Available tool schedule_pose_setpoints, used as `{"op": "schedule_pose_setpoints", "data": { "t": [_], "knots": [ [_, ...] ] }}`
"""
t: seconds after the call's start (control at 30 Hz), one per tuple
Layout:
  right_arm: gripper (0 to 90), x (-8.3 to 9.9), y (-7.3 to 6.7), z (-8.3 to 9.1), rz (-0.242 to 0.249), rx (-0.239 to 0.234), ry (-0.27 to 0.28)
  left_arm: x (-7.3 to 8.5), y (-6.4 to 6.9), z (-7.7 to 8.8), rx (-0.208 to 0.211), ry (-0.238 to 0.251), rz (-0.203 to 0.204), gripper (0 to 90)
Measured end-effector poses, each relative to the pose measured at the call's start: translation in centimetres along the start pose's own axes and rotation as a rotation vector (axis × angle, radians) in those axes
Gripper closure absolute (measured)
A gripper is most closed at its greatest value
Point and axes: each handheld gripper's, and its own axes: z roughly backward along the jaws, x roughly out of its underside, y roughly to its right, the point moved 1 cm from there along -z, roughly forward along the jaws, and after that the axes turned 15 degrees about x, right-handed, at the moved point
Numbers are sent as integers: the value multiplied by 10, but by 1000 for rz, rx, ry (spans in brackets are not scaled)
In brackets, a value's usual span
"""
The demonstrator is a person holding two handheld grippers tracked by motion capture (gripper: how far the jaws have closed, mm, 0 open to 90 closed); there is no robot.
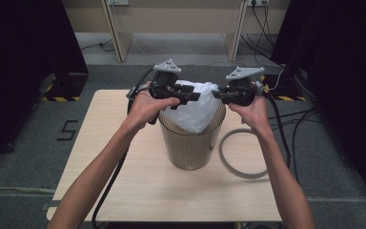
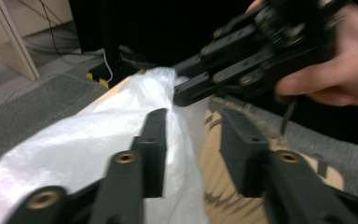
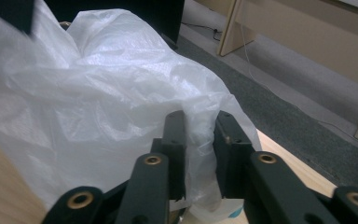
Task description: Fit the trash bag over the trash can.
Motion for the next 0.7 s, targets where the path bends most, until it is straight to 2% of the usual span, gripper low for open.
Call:
{"op": "schedule_pose_setpoints", "data": {
  "t": [0.1, 0.2, 0.27, 0.37, 0.5, 0.57, 0.7],
  "knots": [
    [792, 2, 1, -1, 12, -4, 5, -2, -3, 19, -44, 20, 0, 549],
    [787, 4, 1, -1, 27, -1, 8, 1, -15, 34, -111, 31, 24, 535],
    [780, 4, 1, 0, 29, -2, 11, 6, -24, 39, -148, 19, 39, 526],
    [782, 2, 1, 3, 43, 15, 25, 15, -37, 38, -191, -13, 53, 496],
    [815, -8, 1, 10, 77, 26, 70, 24, -44, 31, -202, -32, 59, 495],
    [825, -14, -4, 13, 120, 25, 86, 26, -45, 28, -193, -39, 60, 501],
    [829, -18, -21, 17, 208, 19, 86, 27, -38, 23, -187, -76, 20, 527]
  ]
}}
